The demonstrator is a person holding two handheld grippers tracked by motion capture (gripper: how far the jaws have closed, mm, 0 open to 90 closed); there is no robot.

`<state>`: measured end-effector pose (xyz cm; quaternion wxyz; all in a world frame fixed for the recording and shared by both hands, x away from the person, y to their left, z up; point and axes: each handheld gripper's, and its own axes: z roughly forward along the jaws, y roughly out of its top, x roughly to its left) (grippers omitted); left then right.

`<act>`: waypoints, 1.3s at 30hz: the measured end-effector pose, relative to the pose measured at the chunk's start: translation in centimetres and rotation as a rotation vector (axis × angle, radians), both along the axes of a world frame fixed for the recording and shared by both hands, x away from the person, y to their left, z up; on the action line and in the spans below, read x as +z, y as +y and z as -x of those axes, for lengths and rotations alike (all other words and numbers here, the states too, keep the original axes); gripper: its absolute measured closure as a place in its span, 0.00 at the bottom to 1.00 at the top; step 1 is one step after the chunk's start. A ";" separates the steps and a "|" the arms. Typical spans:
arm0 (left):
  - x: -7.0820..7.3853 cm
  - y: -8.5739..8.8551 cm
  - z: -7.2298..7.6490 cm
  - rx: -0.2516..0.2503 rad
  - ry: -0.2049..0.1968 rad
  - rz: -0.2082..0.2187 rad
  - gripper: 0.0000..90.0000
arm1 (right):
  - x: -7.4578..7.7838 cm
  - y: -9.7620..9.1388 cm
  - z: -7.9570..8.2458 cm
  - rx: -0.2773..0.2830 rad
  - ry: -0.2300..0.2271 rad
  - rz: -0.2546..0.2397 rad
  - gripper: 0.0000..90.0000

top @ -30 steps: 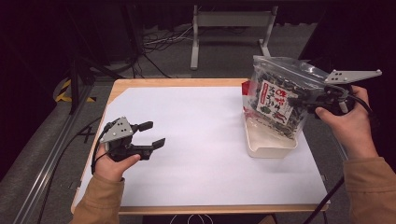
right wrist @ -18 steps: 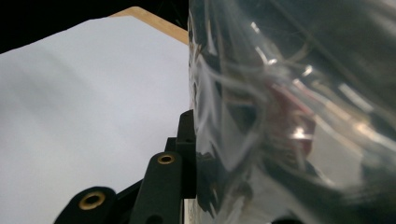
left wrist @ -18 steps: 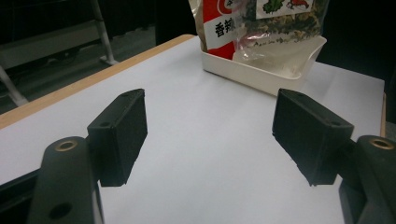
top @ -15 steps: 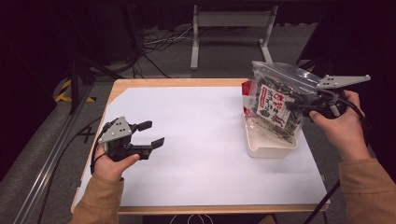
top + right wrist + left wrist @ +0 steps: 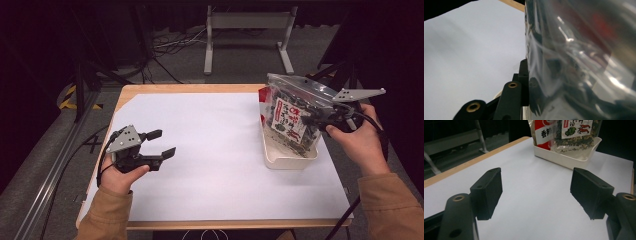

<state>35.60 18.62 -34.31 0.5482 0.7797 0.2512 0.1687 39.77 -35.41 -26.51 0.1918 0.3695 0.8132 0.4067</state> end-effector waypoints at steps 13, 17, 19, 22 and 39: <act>0.0 0.0 -0.1 0.005 0.003 -0.005 0.29 | -1.9 -0.1 -0.1 0.001 0.018 0.001 0.81; 0.0 0.1 -0.1 0.007 0.004 -0.003 0.29 | -2.3 -0.2 0.0 -0.005 0.023 -0.011 0.81; 0.0 0.1 -0.1 0.008 0.005 -0.003 0.30 | -2.7 -0.2 0.0 -0.003 0.023 -0.009 0.81; -0.1 0.0 -0.1 0.009 0.006 -0.003 0.29 | -3.6 -0.1 -0.1 -0.010 0.033 0.001 0.81; -0.2 0.0 -0.2 0.013 0.019 -0.007 0.29 | -4.8 -1.0 -0.1 -0.042 0.022 -0.055 0.79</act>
